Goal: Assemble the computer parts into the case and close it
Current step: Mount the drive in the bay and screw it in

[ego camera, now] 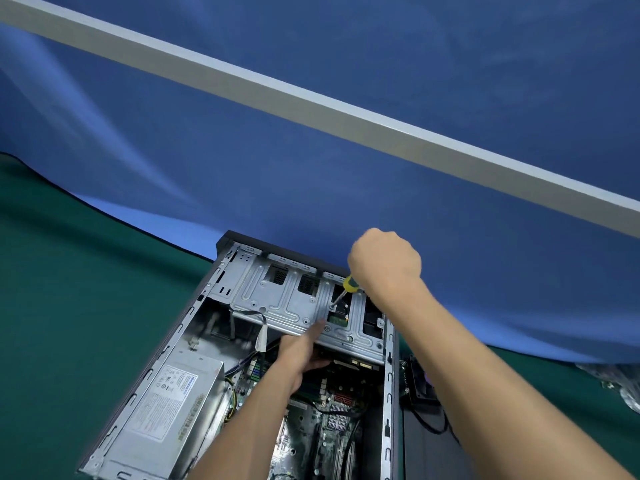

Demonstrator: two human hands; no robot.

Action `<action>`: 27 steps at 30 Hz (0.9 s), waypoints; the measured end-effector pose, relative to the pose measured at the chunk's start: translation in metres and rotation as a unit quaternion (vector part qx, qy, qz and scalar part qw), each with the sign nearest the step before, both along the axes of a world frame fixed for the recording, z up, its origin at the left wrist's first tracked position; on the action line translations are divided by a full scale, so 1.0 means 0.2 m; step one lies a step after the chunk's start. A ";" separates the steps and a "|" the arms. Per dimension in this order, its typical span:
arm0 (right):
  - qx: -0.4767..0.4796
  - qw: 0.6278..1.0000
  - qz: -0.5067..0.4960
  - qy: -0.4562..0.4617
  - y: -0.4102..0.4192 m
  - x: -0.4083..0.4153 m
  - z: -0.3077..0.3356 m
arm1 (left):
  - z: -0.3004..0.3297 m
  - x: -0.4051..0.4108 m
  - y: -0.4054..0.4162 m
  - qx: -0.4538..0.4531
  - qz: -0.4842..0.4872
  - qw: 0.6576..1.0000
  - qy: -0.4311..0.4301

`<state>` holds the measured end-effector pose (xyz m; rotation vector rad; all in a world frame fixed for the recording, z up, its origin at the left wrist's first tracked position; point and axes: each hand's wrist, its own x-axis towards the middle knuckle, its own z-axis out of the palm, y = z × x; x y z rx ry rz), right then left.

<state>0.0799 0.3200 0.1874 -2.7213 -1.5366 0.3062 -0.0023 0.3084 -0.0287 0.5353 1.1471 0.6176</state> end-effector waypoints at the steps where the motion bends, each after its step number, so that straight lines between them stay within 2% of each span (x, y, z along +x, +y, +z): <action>1: 0.005 1.000 -0.013 -0.013 -0.01 0.01 0.00 | 0.00 0.00 0.00 0.000 -0.002 1.000 0.003; 3: -0.002 0.999 -0.026 0.018 0.00 0.07 0.00 | -0.01 0.00 0.00 -0.003 -0.010 1.000 0.006; 6: -0.001 0.994 -0.009 0.113 -0.02 0.12 0.01 | -0.01 0.00 0.00 0.000 -0.019 1.000 0.005; 7: 0.014 0.994 -0.006 0.111 -0.04 0.12 -0.01 | -0.01 0.00 0.00 0.003 -0.017 1.000 0.005; 10: 0.062 0.998 -0.015 0.008 -0.08 0.12 -0.06 | -0.02 0.00 0.00 0.001 -0.011 1.000 0.008; 11: 0.053 0.998 -0.012 0.018 -0.08 0.12 -0.05 | -0.02 0.00 0.01 0.001 -0.014 1.000 0.010; 14: 0.019 0.990 0.004 0.142 -0.07 0.11 -0.01 | -0.02 0.00 0.01 -0.002 -0.017 1.000 0.014; 15: 0.022 0.989 -0.001 0.147 -0.07 0.10 -0.01 | -0.03 0.00 0.01 -0.002 -0.014 1.000 0.014; 18: 0.057 0.998 -0.013 0.023 -0.07 0.06 -0.04 | -0.02 0.00 0.01 0.003 -0.012 1.000 0.011; 19: 0.052 0.999 -0.009 0.012 -0.06 0.05 -0.04 | -0.02 0.00 0.01 0.004 -0.011 1.000 0.009; 22: -0.005 0.997 -0.002 0.077 -0.03 0.04 -0.02 | -0.02 -0.01 0.00 0.003 -0.010 1.000 0.006; 27: -0.005 0.997 -0.074 0.025 -0.02 0.12 0.00 | -0.01 0.00 0.00 0.011 -0.004 1.000 0.027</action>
